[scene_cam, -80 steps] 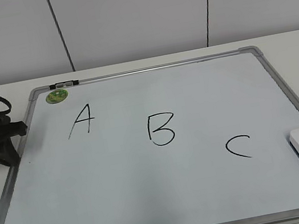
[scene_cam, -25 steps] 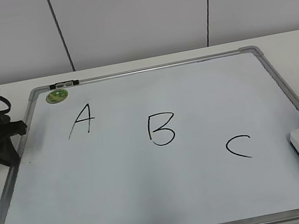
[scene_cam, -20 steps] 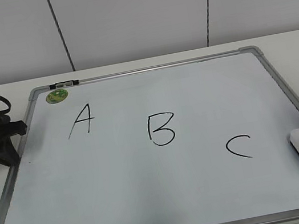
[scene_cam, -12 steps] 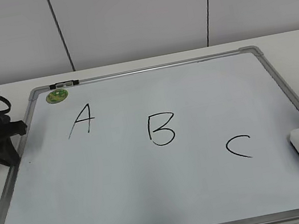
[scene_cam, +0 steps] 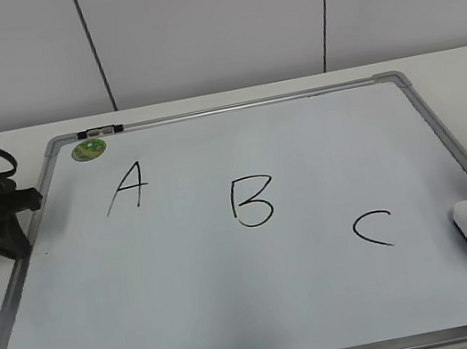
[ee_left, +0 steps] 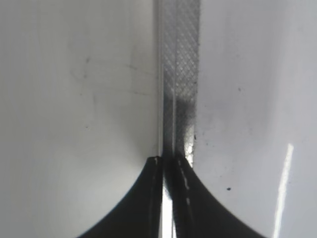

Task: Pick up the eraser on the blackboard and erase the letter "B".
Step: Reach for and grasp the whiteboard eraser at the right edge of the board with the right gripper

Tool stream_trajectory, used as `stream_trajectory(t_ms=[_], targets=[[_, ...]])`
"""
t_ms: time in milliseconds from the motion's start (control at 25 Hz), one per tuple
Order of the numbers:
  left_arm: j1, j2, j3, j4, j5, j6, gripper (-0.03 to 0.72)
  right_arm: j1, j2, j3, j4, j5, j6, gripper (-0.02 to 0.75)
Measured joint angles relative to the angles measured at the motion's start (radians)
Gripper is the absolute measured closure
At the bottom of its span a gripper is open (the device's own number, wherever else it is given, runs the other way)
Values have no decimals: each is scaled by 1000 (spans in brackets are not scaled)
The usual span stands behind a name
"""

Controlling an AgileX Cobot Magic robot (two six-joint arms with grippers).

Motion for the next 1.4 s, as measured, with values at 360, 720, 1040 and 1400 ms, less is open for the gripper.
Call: stream_trajectory(t_ms=[360,720,1040,1400], targets=[[0,0,-2,-1,0,0,680,0,62,-4,1,-77,-1,119],[0,0,-2,-1,0,0,680,0,86,-8,2,-96,-3,119],[0,0,-2,-1,0,0,680,0,135,-43,2,-75,-3,121],[0,0,-2,-1,0,0,680,0,135,-43,-1,-26,-3,130]])
